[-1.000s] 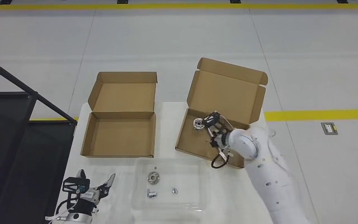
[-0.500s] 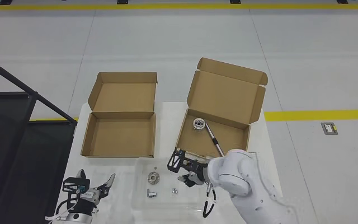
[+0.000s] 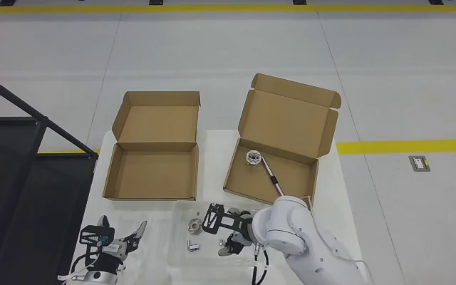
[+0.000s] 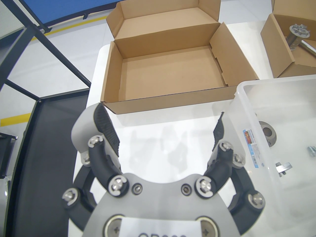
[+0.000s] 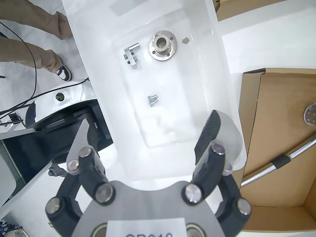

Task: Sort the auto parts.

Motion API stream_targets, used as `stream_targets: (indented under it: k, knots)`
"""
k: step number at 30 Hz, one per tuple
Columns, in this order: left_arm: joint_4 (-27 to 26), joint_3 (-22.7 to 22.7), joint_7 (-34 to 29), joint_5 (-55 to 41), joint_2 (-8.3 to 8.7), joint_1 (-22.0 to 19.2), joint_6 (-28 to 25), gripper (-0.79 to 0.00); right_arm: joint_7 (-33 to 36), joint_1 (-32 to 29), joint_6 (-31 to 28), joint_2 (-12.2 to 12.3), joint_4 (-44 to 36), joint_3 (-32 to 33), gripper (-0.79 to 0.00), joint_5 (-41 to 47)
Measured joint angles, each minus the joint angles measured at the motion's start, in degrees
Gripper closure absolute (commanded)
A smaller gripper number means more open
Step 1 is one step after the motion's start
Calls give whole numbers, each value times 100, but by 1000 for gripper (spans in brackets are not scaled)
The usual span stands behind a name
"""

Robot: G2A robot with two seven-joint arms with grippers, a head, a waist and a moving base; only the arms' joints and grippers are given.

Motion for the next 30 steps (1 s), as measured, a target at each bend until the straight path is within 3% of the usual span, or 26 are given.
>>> stream_targets:
  k: [3,4,5,7,9,17,21,30]
  knots:
    - [0,0,0,0,0,0,0,-785,-286,-4,191,-37,131,-231,-767,-364]
    - [0,0,0,0,0,0,0,-785,-361,8,355,-55,168,-307,-634,-481]
    - [0,0,0,0,0,0,0,-785,-433,20,529,-74,203,-383,-606,-592]
    - [0,0,0,0,0,0,0,-785,-449,50,956,-123,272,-617,-622,-984]
    - [0,0,0,0,0,0,0,-785,-462,41,1363,-187,308,-876,-502,-1341]
    - [0,0,0,0,0,0,0,-785,-299,214,2073,-413,994,-1348,-489,-1419]
    - [0,0,0,0,0,0,0,-785,-256,311,2231,-520,1332,-1475,-385,-1334]
    - [0,0,0,0,0,0,0,-785,-243,506,2368,-699,1961,-1609,-326,-1245]
